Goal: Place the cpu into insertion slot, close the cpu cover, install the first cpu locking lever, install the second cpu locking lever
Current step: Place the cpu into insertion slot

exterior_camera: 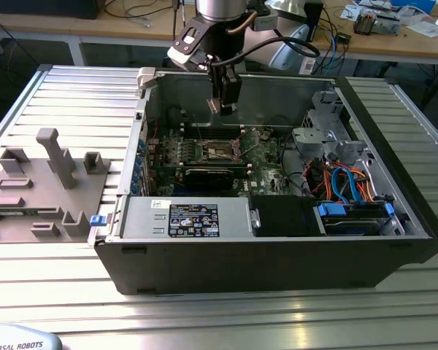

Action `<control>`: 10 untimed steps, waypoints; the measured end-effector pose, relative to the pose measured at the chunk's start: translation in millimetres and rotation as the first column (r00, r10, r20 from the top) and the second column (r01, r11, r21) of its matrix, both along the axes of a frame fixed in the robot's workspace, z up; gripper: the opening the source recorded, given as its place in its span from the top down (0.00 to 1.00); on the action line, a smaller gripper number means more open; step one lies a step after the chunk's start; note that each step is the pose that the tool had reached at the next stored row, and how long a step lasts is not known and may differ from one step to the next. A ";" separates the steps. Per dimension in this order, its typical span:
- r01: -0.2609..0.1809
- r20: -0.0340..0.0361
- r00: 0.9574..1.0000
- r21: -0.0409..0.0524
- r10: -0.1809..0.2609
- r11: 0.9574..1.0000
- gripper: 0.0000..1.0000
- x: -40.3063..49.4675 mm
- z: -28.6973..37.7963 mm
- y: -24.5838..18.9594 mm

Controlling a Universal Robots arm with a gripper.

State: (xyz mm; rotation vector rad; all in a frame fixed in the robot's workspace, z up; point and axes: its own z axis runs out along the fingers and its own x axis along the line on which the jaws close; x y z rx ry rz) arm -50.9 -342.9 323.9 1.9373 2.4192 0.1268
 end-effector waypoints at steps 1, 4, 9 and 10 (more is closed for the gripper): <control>0.007 0.000 1.000 0.000 -0.007 1.000 0.46 0.0 0.0 0.0; 0.020 0.000 1.000 0.000 -0.020 1.000 0.46 0.0 -0.1 0.0; 0.038 0.000 0.999 0.000 -0.038 0.999 0.46 0.0 -0.2 0.0; 0.043 0.000 0.999 0.000 -0.043 0.999 0.46 0.0 -0.2 0.0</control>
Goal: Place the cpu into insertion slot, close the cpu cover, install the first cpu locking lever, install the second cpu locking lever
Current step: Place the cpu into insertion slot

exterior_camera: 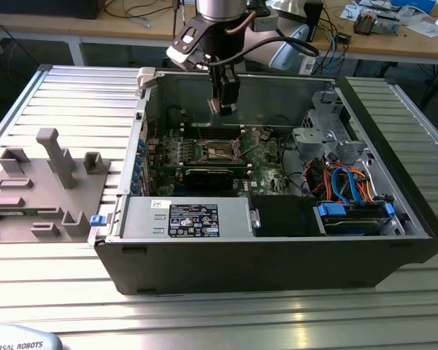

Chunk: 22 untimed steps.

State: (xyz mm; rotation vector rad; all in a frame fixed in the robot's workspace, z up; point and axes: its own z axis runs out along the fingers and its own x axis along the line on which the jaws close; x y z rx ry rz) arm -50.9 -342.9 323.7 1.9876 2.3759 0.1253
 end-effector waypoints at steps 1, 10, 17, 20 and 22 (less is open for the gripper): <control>0.004 0.000 1.000 0.000 -0.004 1.000 0.46 0.0 0.0 0.0; 0.045 0.000 0.999 0.000 -0.045 0.999 0.46 0.0 -0.2 0.0; 0.076 0.000 0.997 0.000 -0.076 0.997 0.46 0.0 -0.3 0.0; 0.093 0.000 0.996 0.000 -0.093 0.996 0.46 0.0 -0.4 0.0; 0.101 0.000 0.995 0.000 -0.101 0.995 0.46 0.0 -0.4 0.0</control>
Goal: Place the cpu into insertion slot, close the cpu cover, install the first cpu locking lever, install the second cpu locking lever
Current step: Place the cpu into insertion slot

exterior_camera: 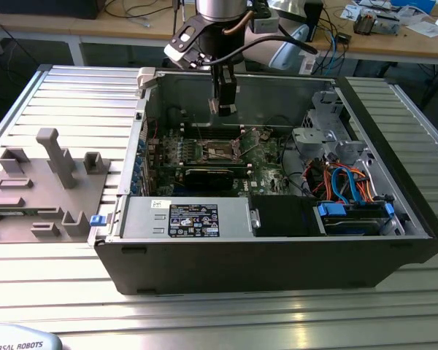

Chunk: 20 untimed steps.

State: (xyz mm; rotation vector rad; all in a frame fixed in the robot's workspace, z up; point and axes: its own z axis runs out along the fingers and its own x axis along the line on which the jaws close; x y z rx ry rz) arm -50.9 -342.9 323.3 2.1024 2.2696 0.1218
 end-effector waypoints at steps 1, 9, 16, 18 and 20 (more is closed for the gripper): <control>0.010 0.000 1.000 0.000 -0.010 1.000 0.46 0.0 0.0 0.0; 0.047 0.000 0.999 0.000 -0.047 0.999 0.46 0.0 -0.2 0.0; 0.092 0.000 0.996 0.000 -0.092 0.996 0.46 0.0 -0.3 0.0; 0.102 0.000 0.995 0.000 -0.102 0.995 0.46 0.0 -0.3 0.0; 0.110 0.000 0.994 0.000 -0.110 0.994 0.46 0.0 -0.4 0.0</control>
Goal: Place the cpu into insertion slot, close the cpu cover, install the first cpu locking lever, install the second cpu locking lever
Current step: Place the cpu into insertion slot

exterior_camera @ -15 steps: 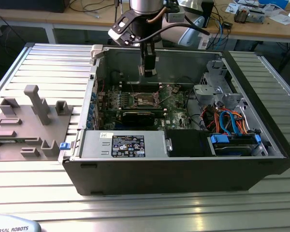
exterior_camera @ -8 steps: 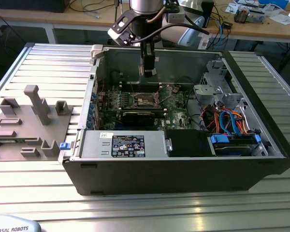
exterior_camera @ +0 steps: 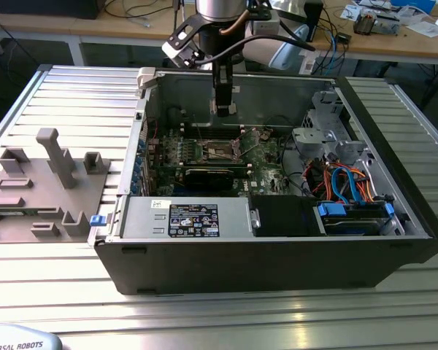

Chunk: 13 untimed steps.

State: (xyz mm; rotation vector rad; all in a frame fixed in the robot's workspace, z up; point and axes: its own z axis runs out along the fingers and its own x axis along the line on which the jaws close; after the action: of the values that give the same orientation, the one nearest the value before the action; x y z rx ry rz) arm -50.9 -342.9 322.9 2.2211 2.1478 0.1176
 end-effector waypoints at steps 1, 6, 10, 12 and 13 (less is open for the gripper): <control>0.004 0.000 1.000 0.000 -0.004 1.000 0.46 0.0 0.0 0.0; 0.031 0.000 1.000 0.000 -0.031 1.000 0.46 0.0 -0.1 0.0; 0.045 0.000 0.999 0.000 -0.045 0.999 0.46 0.0 -0.2 0.0; 0.054 0.000 0.999 0.000 -0.054 0.999 0.46 0.0 -0.2 0.0; 0.058 0.000 0.998 0.000 -0.058 0.998 0.46 0.0 -0.2 0.0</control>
State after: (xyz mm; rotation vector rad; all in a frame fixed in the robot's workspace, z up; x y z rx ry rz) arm -50.9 -342.9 322.7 2.2806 2.0812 0.1152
